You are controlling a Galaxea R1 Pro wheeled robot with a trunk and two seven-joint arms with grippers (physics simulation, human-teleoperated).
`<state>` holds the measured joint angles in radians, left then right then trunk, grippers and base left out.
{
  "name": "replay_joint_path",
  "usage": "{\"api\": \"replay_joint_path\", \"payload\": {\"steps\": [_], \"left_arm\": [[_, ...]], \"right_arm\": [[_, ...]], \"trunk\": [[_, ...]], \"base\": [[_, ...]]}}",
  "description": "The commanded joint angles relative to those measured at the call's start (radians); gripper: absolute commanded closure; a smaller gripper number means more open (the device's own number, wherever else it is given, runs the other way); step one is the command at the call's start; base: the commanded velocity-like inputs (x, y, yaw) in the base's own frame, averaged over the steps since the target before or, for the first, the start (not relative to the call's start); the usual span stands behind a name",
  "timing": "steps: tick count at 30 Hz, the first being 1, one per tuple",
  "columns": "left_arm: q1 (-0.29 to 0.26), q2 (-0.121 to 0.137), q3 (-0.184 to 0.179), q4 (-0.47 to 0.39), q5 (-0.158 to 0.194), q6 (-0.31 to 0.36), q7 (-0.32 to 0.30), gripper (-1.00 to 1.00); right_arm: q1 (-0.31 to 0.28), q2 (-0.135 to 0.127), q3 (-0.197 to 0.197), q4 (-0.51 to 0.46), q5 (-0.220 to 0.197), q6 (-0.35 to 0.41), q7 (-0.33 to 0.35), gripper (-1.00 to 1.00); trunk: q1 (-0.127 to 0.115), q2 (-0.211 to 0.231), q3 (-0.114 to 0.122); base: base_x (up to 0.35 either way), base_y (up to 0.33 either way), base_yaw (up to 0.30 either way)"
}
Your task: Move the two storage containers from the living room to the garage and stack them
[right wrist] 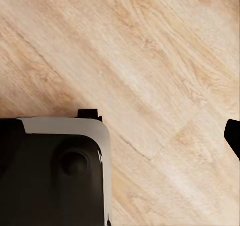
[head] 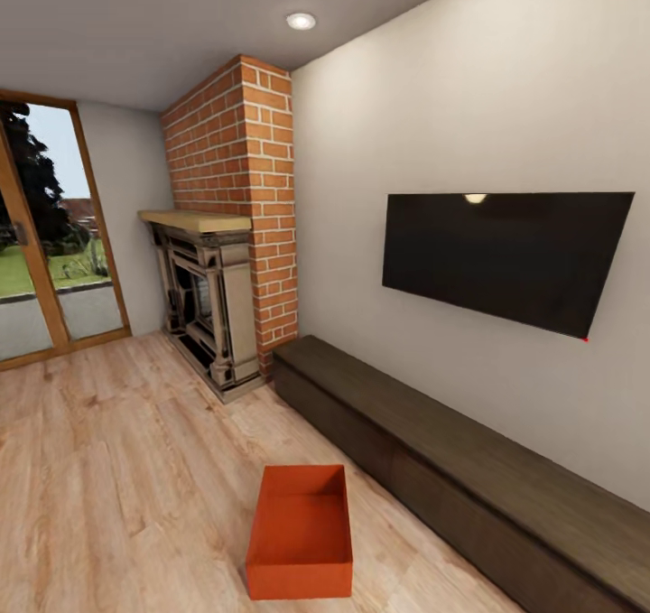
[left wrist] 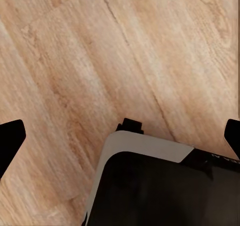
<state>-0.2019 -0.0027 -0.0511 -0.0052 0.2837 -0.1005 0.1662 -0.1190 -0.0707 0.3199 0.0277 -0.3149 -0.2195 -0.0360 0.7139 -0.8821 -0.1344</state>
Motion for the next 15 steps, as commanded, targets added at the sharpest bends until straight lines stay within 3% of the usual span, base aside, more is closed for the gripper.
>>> {"api": "replay_joint_path", "payload": {"steps": [1,7,15], "left_arm": [[-0.001,0.000,-0.006,0.000,0.008,-0.004,0.003,-1.00],[-0.001,0.001,-0.006,-0.001,0.011,-0.003,0.003,-1.00],[-0.001,0.001,-0.006,-0.001,0.012,-0.002,0.003,-1.00]], "right_arm": [[-0.002,0.000,0.008,0.003,-0.007,-0.006,-0.002,-1.00],[-0.002,0.000,0.008,0.003,-0.007,-0.006,-0.005,-1.00],[-0.002,-0.001,0.008,0.003,-0.007,-0.006,-0.004,-1.00]], "trunk": [[0.001,-0.001,-0.001],[0.001,-0.001,-0.001],[0.001,-0.001,-0.001]], "base": [[0.091,0.000,0.000],[0.077,0.000,0.000],[0.301,0.000,0.000]]}}
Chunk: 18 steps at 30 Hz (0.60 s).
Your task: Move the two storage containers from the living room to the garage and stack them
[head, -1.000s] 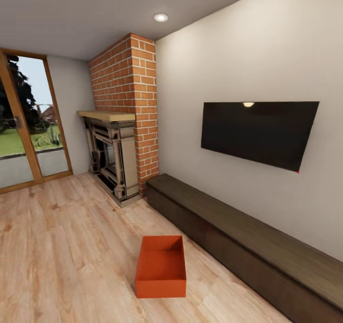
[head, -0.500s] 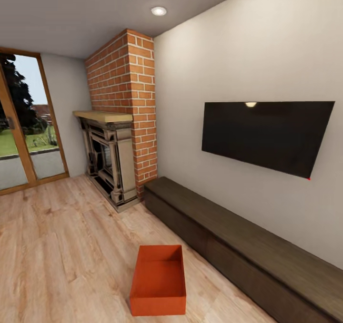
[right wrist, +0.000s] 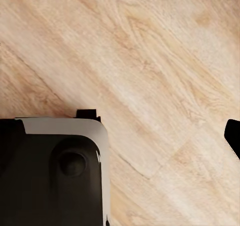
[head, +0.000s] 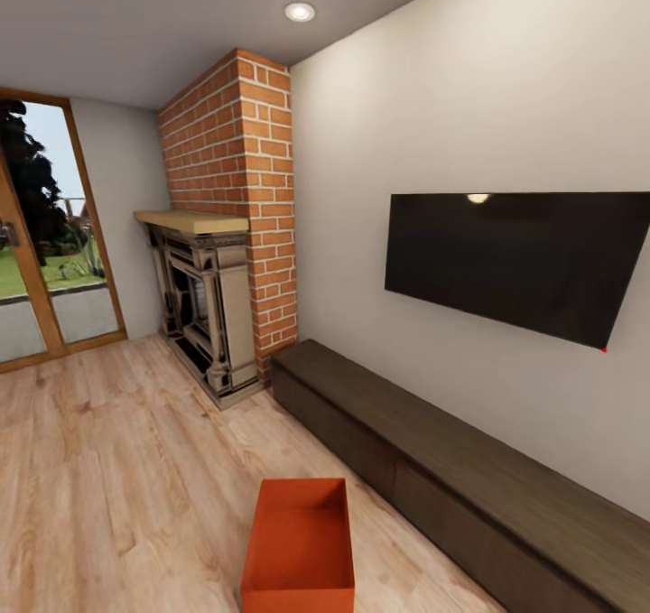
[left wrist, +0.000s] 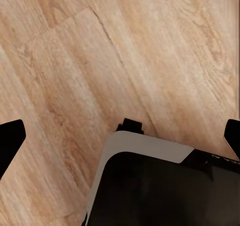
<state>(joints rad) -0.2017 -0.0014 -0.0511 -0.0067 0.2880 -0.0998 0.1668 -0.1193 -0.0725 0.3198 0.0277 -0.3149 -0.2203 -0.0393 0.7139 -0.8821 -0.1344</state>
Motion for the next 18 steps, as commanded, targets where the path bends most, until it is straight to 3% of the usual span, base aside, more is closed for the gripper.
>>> {"api": "replay_joint_path", "payload": {"steps": [1,18], "left_arm": [[-0.001,0.000,-0.006,0.001,0.008,-0.003,0.002,-1.00],[-0.001,0.000,-0.006,0.001,0.008,-0.003,0.002,-1.00]], "right_arm": [[-0.001,0.000,0.008,0.003,-0.007,-0.005,0.001,-1.00],[-0.001,-0.001,0.008,0.003,-0.007,-0.005,0.004,-1.00]], "trunk": [[0.001,-0.001,-0.001],[0.001,-0.001,-0.001]], "base": [[0.302,0.000,0.000],[0.294,0.000,0.000]]}}
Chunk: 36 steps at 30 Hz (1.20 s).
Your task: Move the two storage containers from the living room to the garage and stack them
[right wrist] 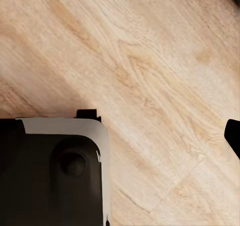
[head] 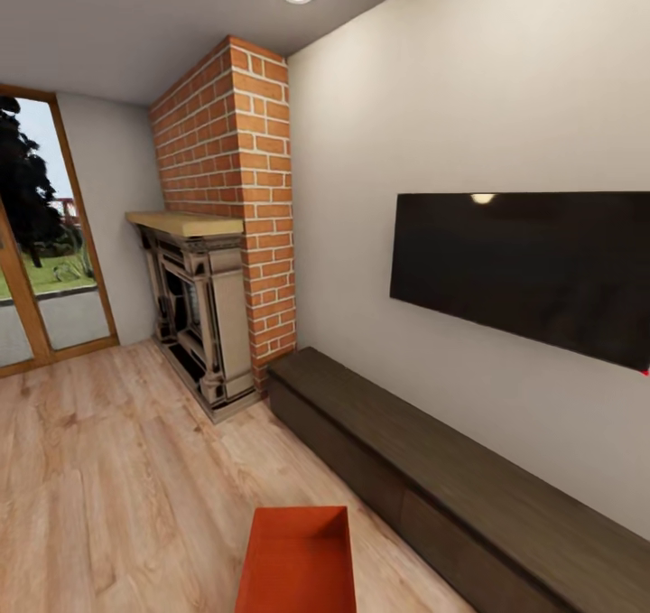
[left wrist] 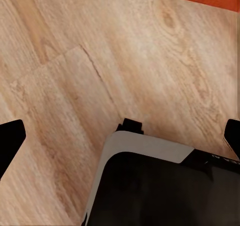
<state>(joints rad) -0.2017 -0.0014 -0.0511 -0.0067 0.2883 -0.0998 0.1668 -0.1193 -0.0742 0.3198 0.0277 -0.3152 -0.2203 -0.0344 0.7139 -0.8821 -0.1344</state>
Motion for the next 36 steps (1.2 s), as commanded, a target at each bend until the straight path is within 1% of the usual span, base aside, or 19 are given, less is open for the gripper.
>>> {"api": "replay_joint_path", "payload": {"steps": [1,5,9,13,18,21,32,36], "left_arm": [[-0.001,0.000,-0.006,0.001,0.008,-0.003,0.002,-1.00],[-0.001,0.000,-0.006,0.001,0.008,-0.003,0.002,-1.00],[-0.001,0.000,-0.006,0.001,0.008,-0.004,0.002,-1.00],[-0.001,0.000,-0.006,0.001,0.008,-0.004,0.002,-1.00],[-0.001,0.000,-0.006,0.001,0.008,-0.005,0.002,-1.00],[-0.001,0.000,-0.006,0.001,0.008,-0.005,0.002,-1.00],[-0.001,0.000,-0.005,0.001,0.007,-0.005,0.002,-1.00],[-0.001,0.000,-0.004,0.001,0.008,-0.005,0.003,-1.00]], "right_arm": [[-0.001,0.000,0.008,0.003,-0.007,-0.005,-0.001,-1.00],[-0.001,0.001,0.008,0.003,-0.007,-0.005,-0.001,-1.00],[-0.001,0.007,0.008,0.003,-0.007,-0.005,-0.011,-1.00],[-0.001,0.008,0.008,0.003,-0.007,-0.004,-0.013,-1.00],[-0.001,0.005,0.008,0.003,-0.007,-0.005,-0.013,-1.00],[-0.001,0.003,0.008,0.003,-0.008,-0.004,-0.013,-1.00],[-0.001,0.001,0.010,0.003,-0.007,-0.004,-0.003,-1.00],[-0.001,0.001,0.009,0.003,-0.007,-0.004,-0.001,-1.00]], "trunk": [[0.001,-0.001,-0.001],[0.001,-0.001,-0.001],[0.001,-0.001,-0.001],[0.001,-0.001,-0.001],[0.001,-0.001,-0.001],[0.001,-0.001,-0.001],[0.001,-0.001,-0.001],[0.001,-0.001,-0.001]], "base": [[0.284,0.000,0.000],[0.271,0.000,0.000],[0.232,0.000,0.002],[0.167,0.000,0.142],[0.033,0.000,0.236],[0.006,0.000,0.103],[0.000,0.001,0.006],[0.000,0.186,0.000]]}}
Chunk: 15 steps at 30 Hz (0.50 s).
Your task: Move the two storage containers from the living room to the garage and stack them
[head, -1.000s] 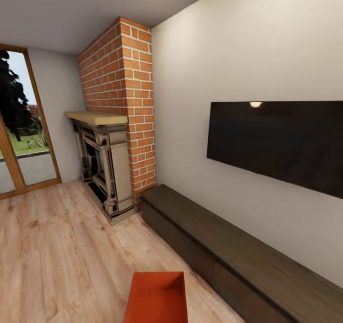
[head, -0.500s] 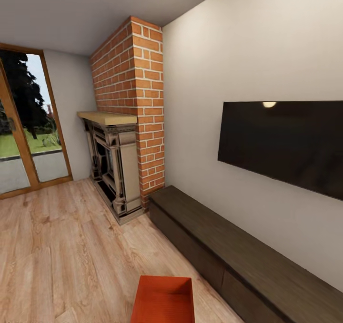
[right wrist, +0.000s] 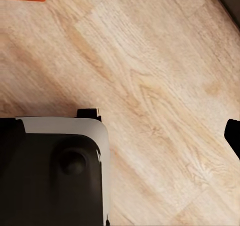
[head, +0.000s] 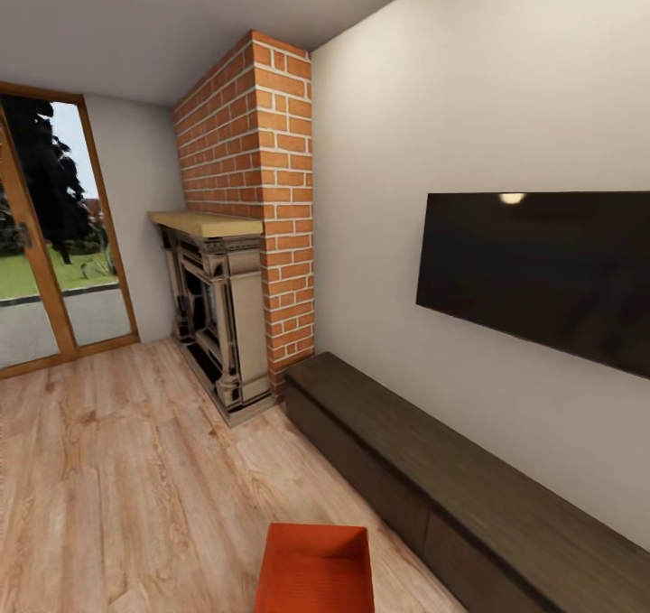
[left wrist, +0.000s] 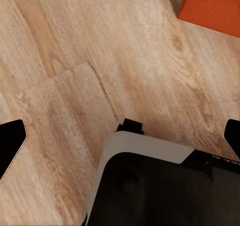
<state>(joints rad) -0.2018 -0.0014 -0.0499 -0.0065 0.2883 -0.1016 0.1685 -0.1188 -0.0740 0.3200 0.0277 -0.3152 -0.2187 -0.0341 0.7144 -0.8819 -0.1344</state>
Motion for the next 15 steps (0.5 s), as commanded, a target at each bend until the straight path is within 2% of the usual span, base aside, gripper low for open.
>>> {"api": "replay_joint_path", "payload": {"steps": [1,4,15], "left_arm": [[-0.001,0.000,-0.005,0.000,0.008,-0.003,0.002,-1.00],[-0.001,0.000,-0.005,0.000,0.008,-0.003,0.002,-1.00],[-0.001,0.000,-0.005,0.000,0.008,-0.003,0.002,-1.00]], "right_arm": [[-0.001,0.000,0.008,0.003,-0.007,-0.005,-0.001,-1.00],[-0.001,0.000,0.008,0.003,-0.007,-0.005,-0.002,-1.00],[-0.002,0.002,0.008,0.003,-0.007,-0.005,-0.003,-1.00]], "trunk": [[0.000,-0.001,-0.001],[0.000,-0.001,-0.001],[0.000,-0.001,-0.001]], "base": [[0.000,0.236,0.000],[0.000,0.124,0.000],[0.012,0.034,0.000]]}}
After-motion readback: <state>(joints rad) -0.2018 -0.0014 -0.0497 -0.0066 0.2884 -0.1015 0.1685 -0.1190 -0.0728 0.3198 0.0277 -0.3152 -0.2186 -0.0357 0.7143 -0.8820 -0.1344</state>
